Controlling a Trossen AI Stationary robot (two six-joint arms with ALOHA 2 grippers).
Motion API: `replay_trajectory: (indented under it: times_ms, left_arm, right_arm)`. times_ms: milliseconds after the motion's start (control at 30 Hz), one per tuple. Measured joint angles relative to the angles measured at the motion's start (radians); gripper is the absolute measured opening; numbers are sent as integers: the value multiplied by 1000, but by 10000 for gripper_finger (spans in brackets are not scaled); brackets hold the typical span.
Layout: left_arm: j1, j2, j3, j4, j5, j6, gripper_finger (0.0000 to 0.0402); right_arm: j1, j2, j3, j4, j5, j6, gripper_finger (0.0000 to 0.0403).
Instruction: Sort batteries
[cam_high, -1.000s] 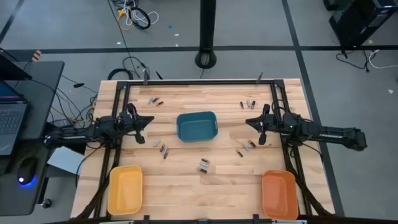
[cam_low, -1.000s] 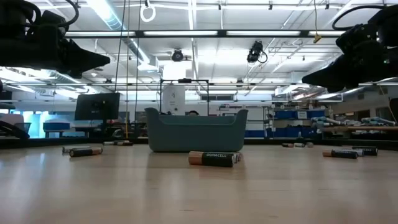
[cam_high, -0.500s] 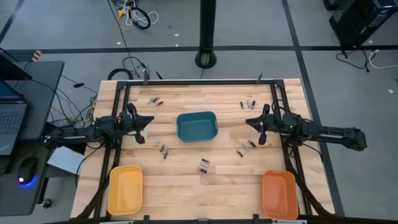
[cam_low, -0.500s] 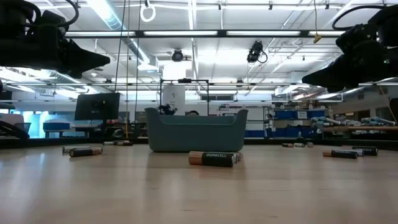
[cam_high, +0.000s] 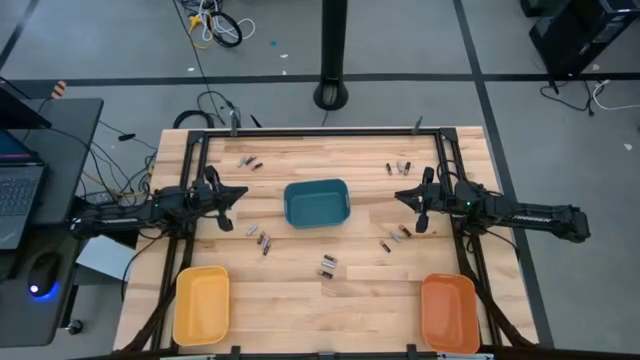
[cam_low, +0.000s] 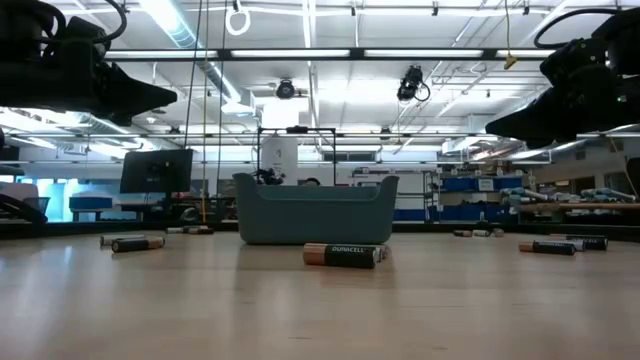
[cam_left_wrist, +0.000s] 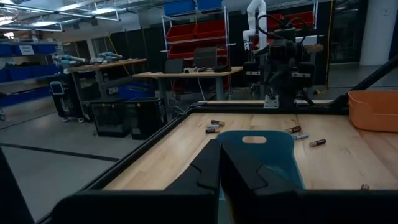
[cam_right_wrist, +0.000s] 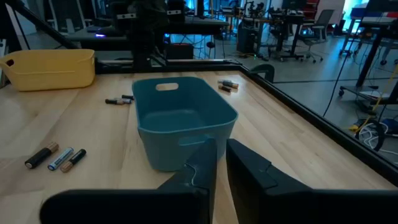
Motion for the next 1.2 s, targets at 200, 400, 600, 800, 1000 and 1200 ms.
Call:
replay_trajectory:
  times_ms: [200,400,600,800,1000,1200]
  left_arm:
    - [0,0,0,0,0,0,19]
    - [0,0,0,4,0,0,19]
    - [0,0,0,46,0,0,19]
    - [0,1,0,113,0,-12,19]
    - [0,0,0,168,55,-110,19]
    - [0,0,4,200,159,-126,19]
  right_arm:
    - [0,0,0,0,0,0,48]
    - [0,0,0,0,0,0,48]
    - [0,0,0,0,0,0,48]
    - [0,0,0,0,0,0,48]
    - [0,0,0,0,0,0,48]
    - [0,0,0,0,0,0,48]
